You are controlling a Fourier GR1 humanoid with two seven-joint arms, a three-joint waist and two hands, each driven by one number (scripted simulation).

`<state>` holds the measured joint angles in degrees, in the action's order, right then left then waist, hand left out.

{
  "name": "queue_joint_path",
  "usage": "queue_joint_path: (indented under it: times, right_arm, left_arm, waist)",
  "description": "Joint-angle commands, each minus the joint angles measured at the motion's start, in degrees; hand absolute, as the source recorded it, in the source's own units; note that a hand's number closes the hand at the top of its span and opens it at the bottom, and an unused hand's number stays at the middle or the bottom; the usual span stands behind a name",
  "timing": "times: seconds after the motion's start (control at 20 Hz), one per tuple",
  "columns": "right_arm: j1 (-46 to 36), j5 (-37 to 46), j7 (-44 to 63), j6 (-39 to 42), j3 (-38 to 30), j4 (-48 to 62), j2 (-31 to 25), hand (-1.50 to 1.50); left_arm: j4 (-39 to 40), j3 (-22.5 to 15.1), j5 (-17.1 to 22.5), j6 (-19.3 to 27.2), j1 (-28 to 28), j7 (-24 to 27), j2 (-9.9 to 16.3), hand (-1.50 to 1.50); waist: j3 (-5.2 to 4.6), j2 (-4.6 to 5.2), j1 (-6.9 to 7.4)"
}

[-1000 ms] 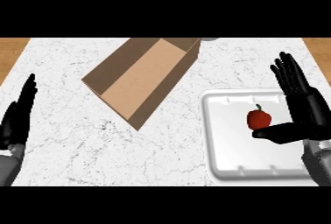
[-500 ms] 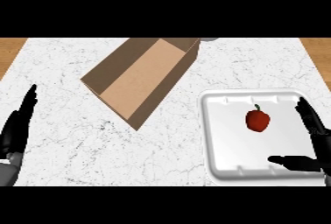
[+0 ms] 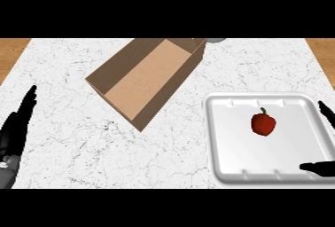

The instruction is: Pick the bell pepper from the tray and place it in the cardboard box

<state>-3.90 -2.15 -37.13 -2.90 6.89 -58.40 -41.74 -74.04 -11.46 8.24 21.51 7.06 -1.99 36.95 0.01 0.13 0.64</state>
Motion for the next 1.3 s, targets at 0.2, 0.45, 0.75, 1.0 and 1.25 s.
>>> queue_joint_path:
  times: [0.2, 0.45, 0.75, 1.0, 1.25]
  right_arm:
    - [-9.6, 10.6, 15.5, 8.7, 8.0, 0.4, -7.2, -1.50]
    - [-14.8, 15.7, 28.0, 13.4, 13.6, -2.9, -4.1, -1.50]
    - [-19.4, 20.4, 33.8, 17.4, 13.8, -0.9, 1.3, -1.50]
    - [-20.8, 25.8, 29.5, 17.7, 11.1, 6.0, 5.3, -1.50]
    - [-18.9, 29.4, 30.3, 18.6, 8.6, 4.0, 6.6, -1.50]
  left_arm:
    - [-1.1, -0.4, -2.0, 0.4, 0.2, -1.1, -1.6, 0.00]
    - [-3.9, 1.8, -0.9, -1.7, -0.8, -3.6, 0.6, 0.00]
    - [2.1, 3.2, -4.4, -1.4, 1.5, -0.8, -3.6, 0.00]
    - [-2.3, 4.7, -6.8, -3.9, -1.0, -2.4, -4.5, 0.00]
    - [-4.7, 9.0, -7.3, -6.9, -1.8, -4.1, -4.0, 0.00]
  waist:
    - [-0.03, 0.10, 0.81]
    - [-0.02, -0.12, 0.94]
    - [-0.03, -0.05, -0.33]
    - [0.02, -0.09, -0.16]
    - [0.01, -0.14, -0.25]
